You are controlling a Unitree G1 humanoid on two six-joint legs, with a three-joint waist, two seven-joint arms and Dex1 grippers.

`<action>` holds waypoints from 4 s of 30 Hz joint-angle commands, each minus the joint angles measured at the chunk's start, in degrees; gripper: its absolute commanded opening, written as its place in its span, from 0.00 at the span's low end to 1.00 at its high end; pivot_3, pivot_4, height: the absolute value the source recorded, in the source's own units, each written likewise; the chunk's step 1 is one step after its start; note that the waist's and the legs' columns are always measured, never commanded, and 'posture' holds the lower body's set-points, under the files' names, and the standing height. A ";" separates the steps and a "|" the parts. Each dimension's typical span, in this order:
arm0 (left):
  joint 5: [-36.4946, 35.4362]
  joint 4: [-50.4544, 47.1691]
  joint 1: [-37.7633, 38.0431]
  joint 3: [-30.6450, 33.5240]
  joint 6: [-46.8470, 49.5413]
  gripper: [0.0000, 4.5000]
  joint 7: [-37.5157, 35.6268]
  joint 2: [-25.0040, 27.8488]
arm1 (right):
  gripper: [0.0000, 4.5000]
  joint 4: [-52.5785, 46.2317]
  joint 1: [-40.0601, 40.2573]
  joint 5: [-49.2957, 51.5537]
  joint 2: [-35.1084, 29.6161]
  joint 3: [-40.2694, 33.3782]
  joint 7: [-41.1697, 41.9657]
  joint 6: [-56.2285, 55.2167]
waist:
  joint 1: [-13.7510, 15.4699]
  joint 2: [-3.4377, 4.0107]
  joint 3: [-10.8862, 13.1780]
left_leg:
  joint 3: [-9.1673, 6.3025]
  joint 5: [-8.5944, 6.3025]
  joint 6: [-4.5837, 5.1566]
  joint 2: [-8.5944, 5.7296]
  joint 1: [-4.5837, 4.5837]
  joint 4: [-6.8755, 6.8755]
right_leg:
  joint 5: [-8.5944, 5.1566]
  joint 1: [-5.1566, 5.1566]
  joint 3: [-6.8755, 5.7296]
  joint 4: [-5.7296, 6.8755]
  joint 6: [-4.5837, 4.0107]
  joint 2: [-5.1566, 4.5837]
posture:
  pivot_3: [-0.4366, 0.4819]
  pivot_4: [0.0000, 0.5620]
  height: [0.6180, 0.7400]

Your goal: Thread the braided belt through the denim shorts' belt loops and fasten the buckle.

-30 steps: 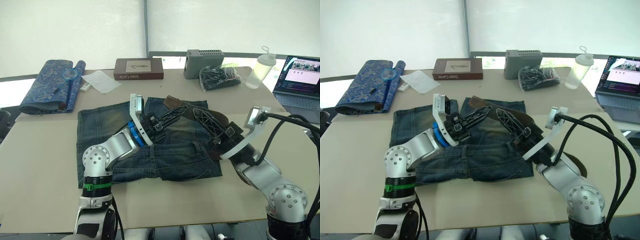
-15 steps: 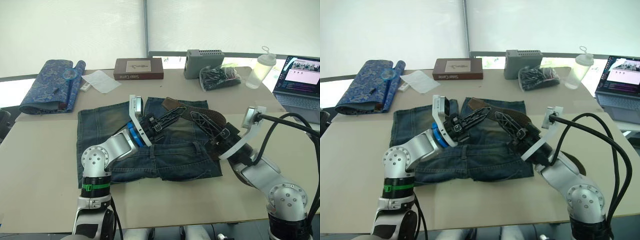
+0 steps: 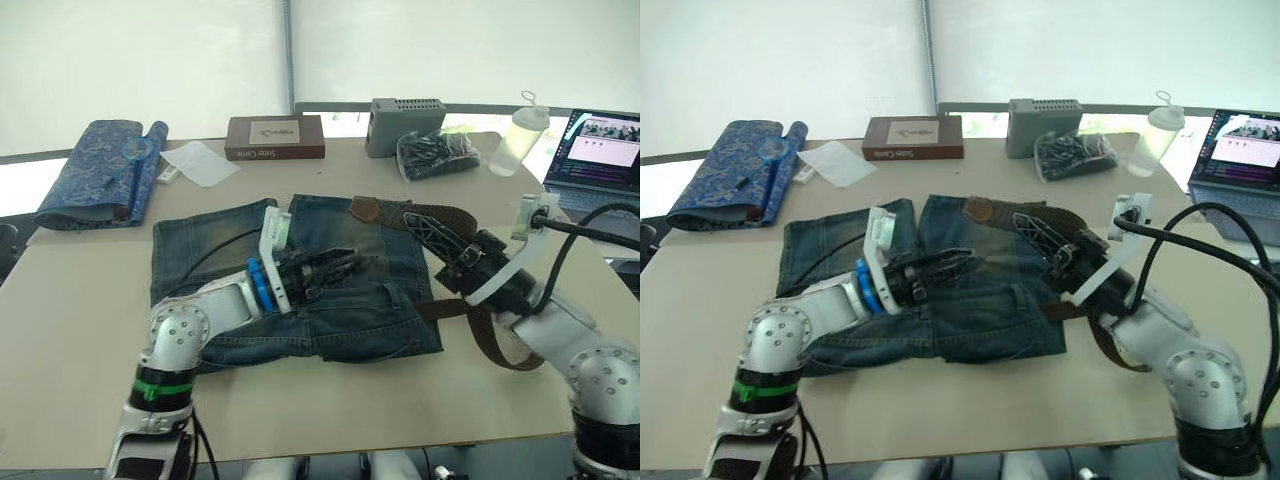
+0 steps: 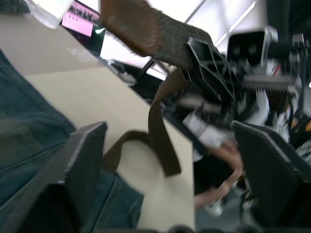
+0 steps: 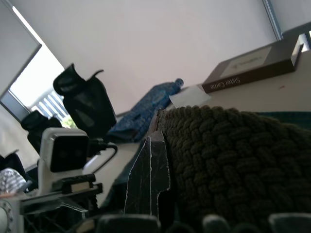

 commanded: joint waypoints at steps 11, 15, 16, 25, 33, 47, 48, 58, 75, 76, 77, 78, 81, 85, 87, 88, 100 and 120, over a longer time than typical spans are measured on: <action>25.15 -11.06 11.97 -5.20 -23.85 0.99 -22.64 12.43 | 0.00 13.95 -3.61 -16.33 -15.86 2.30 22.23 12.46 | 0.02 0.03 0.02 | 0.12 -0.05 0.06 0.05 -0.29 -0.03 | -0.05 -0.24 -0.13 -0.08 -0.06 -0.55 | 0.48 0.27 1.00; 25.18 -14.10 14.67 -4.47 -23.39 0.99 -21.69 12.76 | 0.00 18.77 -6.49 -23.22 -15.70 6.49 26.52 13.09 | -0.32 0.03 0.02 | 0.12 -0.05 0.09 0.05 -0.34 -0.02 | -0.04 -0.32 -0.13 -0.05 -0.04 -0.53 | 0.48 0.27 1.00; 25.29 -14.21 14.82 -4.37 -23.32 0.99 -21.62 12.75 | 0.00 19.40 -6.75 -24.36 -15.61 6.89 27.44 13.14 | -0.31 0.03 0.02 | 0.12 -0.05 0.09 0.05 -0.34 -0.02 | -0.04 -0.33 -0.14 -0.03 -0.04 -0.52 | 0.48 0.27 1.00; 25.63 -13.88 15.09 -3.91 -23.02 0.99 -20.35 12.33 | 0.00 24.10 -9.11 -32.91 -14.23 9.90 35.60 13.65 | -0.30 0.04 0.02 | 0.12 -0.05 0.09 0.03 -0.35 0.02 | -0.01 -0.32 -0.15 -0.01 0.01 -0.27 | 0.48 0.27 1.00; 26.03 -12.74 16.63 -3.21 -23.73 0.99 -20.65 12.52 | 0.00 28.15 -13.41 -38.95 -10.59 13.95 39.05 14.69 | -0.51 0.04 0.02 | 0.13 -0.05 0.08 0.05 -0.32 0.02 | 0.00 -0.33 -0.09 0.02 -0.01 -0.20 | 0.48 0.27 1.00; 28.27 -12.29 20.58 -2.93 -24.67 0.99 -19.86 11.59 | 0.00 31.68 -19.08 -46.37 -0.24 15.20 33.68 20.88 | -0.56 0.05 0.01 | 0.12 -0.03 -0.01 0.06 -0.26 0.02 | 0.07 -0.33 -0.03 0.05 -0.06 -0.14 | 0.48 0.27 1.00; 28.30 -12.31 20.73 -2.88 -24.53 0.99 -19.65 11.37 | 0.00 31.55 -19.08 -46.31 0.19 14.90 33.55 21.44 | -0.53 0.06 0.01 | 0.12 -0.02 -0.02 0.08 -0.26 0.02 | 0.08 -0.33 -0.03 0.06 -0.08 -0.13 | 0.48 0.27 1.00; 24.61 -10.15 19.74 -0.96 -19.03 0.99 -15.49 7.74 | 0.00 28.10 -19.32 -41.92 9.60 7.05 27.01 30.35 | -0.82 0.07 0.00 | 0.12 -0.01 -0.02 0.11 -0.21 0.02 | 0.10 -0.34 0.00 0.13 -0.11 -0.05 | 0.48 0.27 1.00; 13.43 -6.41 12.73 1.52 -3.70 0.99 -6.14 -0.49 | 0.00 26.84 -17.88 -42.22 14.59 4.31 20.84 33.06 | -0.64 0.07 0.00 | 0.12 0.03 -0.05 0.08 -0.19 0.02 | 0.13 -0.34 0.01 0.19 -0.09 -0.02 | 0.48 0.27 1.00; 11.73 -5.64 11.95 2.31 -2.02 0.99 -4.48 -1.64 | 0.00 27.07 -17.76 -42.65 15.20 4.16 20.21 32.89 | -0.63 0.07 0.00 | 0.12 0.03 -0.05 0.08 -0.19 0.02 | 0.13 -0.34 0.02 0.21 -0.09 -0.03 | 0.48 0.27 1.00; 10.59 -4.52 11.10 2.78 -0.28 0.99 -2.67 -2.83 | 0.00 26.82 -17.48 -42.75 15.85 3.87 19.65 33.08 | -0.64 0.07 0.00 | 0.12 0.03 -0.05 0.07 -0.19 0.03 | 0.13 -0.34 0.02 0.21 -0.09 -0.03 | 0.48 0.27 1.00; 9.59 -3.53 10.46 3.09 1.27 0.99 -1.19 -3.79 | 0.00 26.48 -17.15 -42.82 16.39 3.63 19.12 33.35 | -0.64 0.08 0.00 | 0.12 0.03 -0.05 0.07 -0.19 0.03 | 0.13 -0.34 0.02 0.21 -0.09 -0.03 | 0.48 0.27 1.00; 7.35 -0.13 9.26 3.83 5.14 0.99 2.66 -6.42 | 0.00 25.42 -16.06 -42.85 17.67 3.06 18.06 34.11 | -0.73 0.08 -0.01 | 0.12 0.04 -0.06 0.06 -0.15 0.04 | 0.13 -0.33 0.03 0.24 -0.09 0.00 | 0.48 0.27 1.00; 5.51 5.18 7.42 4.63 8.56 0.99 7.18 -10.97 | 0.00 24.59 -14.68 -43.10 19.16 2.82 16.76 34.11 | -0.72 0.07 -0.03 | 0.12 0.04 -0.05 0.06 -0.06 0.04 | 0.13 -0.24 0.04 0.25 -0.09 0.01 | 0.48 0.27 1.00; 6.31 7.04 6.19 4.11 9.87 0.99 9.11 -12.43 | 0.00 24.14 -14.27 -43.05 19.74 2.63 16.23 34.18 | -0.66 0.07 -0.05 | 0.12 0.04 -0.06 0.06 -0.03 0.04 | 0.13 -0.22 0.03 0.25 -0.09 0.01 | 0.48 0.27 1.00; 7.09 7.76 5.60 3.76 10.18 0.99 9.81 -12.86 | 0.00 23.92 -14.18 -42.86 20.18 2.33 15.93 34.41 | -0.65 0.07 -0.05 | 0.12 0.04 -0.06 0.06 0.02 0.04 | 0.13 -0.17 0.03 0.25 -0.09 0.01 | 0.48 0.27 1.00; 6.41 17.04 -3.49 9.76 22.96 0.99 26.69 -22.22 | 0.00 20.66 -12.30 -41.88 22.78 -0.12 14.27 35.56 | -0.36 0.22 -0.19 | 0.06 -0.01 -0.09 0.04 0.56 0.04 | 0.11 0.50 -0.04 0.13 -0.05 0.00 | 0.48 0.27 1.00; -1.86 29.05 -18.42 36.12 38.20 0.99 47.86 -31.72 | 0.00 19.95 -16.29 -34.98 44.90 -28.03 -1.68 50.12 | -1.60 0.21 -0.19 | 0.10 0.09 -0.25 0.01 -0.03 0.04 | 0.13 -0.39 0.11 0.67 -0.04 0.04 | 0.48 0.27 1.00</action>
